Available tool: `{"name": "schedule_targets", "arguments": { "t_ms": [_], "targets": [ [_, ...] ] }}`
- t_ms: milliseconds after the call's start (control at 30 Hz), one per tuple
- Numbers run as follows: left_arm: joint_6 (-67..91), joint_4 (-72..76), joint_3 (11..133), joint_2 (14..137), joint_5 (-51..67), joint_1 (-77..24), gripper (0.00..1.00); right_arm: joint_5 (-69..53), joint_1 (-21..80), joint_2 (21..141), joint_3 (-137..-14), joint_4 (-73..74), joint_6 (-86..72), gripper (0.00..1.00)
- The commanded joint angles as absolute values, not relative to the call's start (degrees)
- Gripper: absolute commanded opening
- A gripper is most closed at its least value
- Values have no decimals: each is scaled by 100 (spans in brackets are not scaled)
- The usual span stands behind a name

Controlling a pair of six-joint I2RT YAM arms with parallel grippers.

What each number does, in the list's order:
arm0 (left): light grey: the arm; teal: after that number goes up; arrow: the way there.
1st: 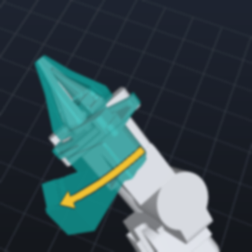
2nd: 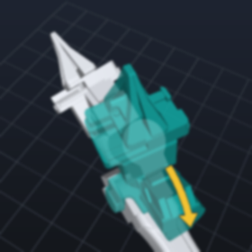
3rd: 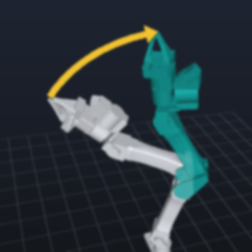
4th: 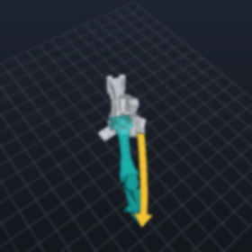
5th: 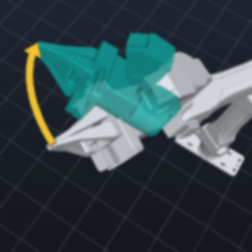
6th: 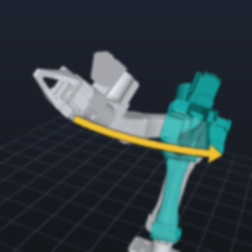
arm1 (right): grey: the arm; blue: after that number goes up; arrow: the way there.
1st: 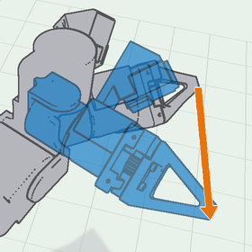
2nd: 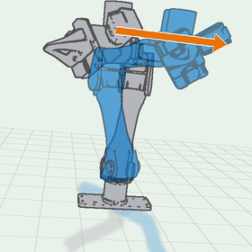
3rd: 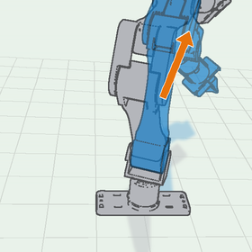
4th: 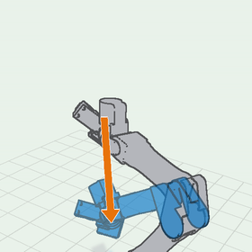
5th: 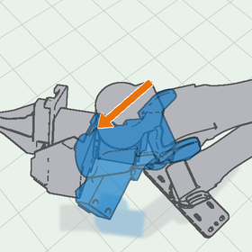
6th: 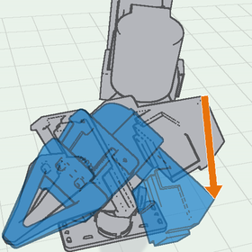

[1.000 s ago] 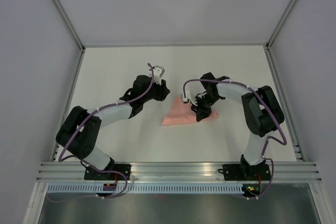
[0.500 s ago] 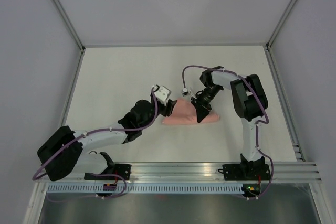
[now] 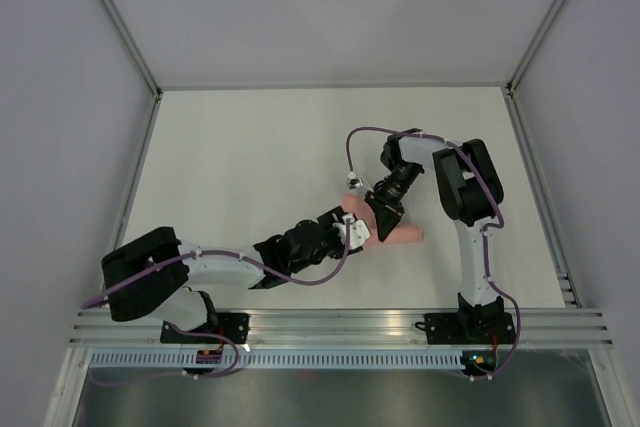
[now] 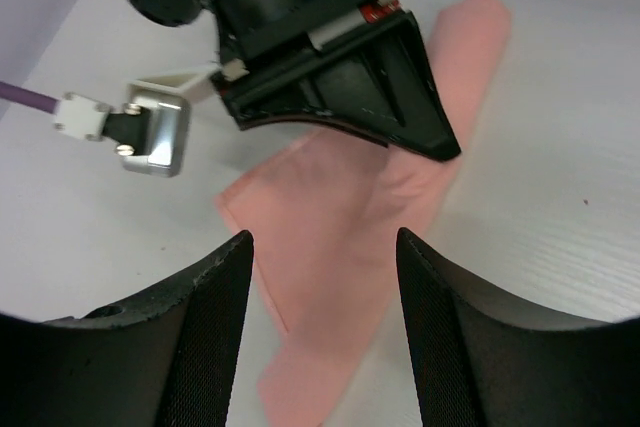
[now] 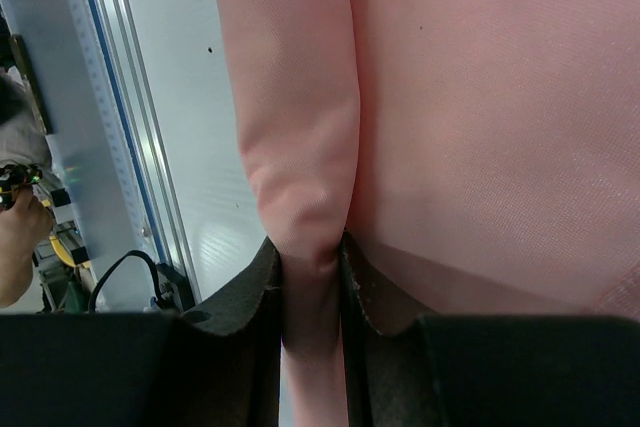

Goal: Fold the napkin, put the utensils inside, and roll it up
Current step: Roll the napkin at the center of the board.

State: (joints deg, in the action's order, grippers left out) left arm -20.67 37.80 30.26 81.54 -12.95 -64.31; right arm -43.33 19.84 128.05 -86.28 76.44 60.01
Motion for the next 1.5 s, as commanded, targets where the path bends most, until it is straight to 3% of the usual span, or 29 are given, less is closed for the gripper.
{"name": "schedule_targets", "arguments": {
  "t_ms": [0,267,800,900,1100,1167,1233,1300,1333,1467],
  "targets": [
    [-2575,3508,3313,8550,-863,-6556,64,-3454,1960,13201,-8596,6733,6214,0],
    [-2487,3200,3769,9254,-142,-6583,65,-3463,1907,13289,-8631,6732,6187,0],
    [-2101,3015,4192,10291,149,-6179,63,-3516,1854,13280,-8640,6794,6205,1],
    [-2013,2813,4280,10423,281,-6135,56,-3524,1837,13289,-8640,6803,6223,1],
    [-1863,2505,4430,10608,492,-6082,22,-3568,1837,13272,-8622,6812,6223,0],
    [-1802,2479,4430,10626,553,-6073,17,-3603,1837,13210,-8605,6742,6170,2],
    [-1776,2365,4473,10661,650,-6047,9,-3656,1819,13088,-8570,6724,6126,7],
    [-1688,2181,4543,10714,808,-5977,5,-3788,1802,12860,-8517,6654,6039,18],
    [-1635,2093,4579,10740,983,-5933,4,-3840,1784,12763,-8499,6619,6003,26],
    [-1284,1864,4711,10775,1476,-5669,2,-4060,1679,12139,-8324,6163,5679,41]
  ]
}}
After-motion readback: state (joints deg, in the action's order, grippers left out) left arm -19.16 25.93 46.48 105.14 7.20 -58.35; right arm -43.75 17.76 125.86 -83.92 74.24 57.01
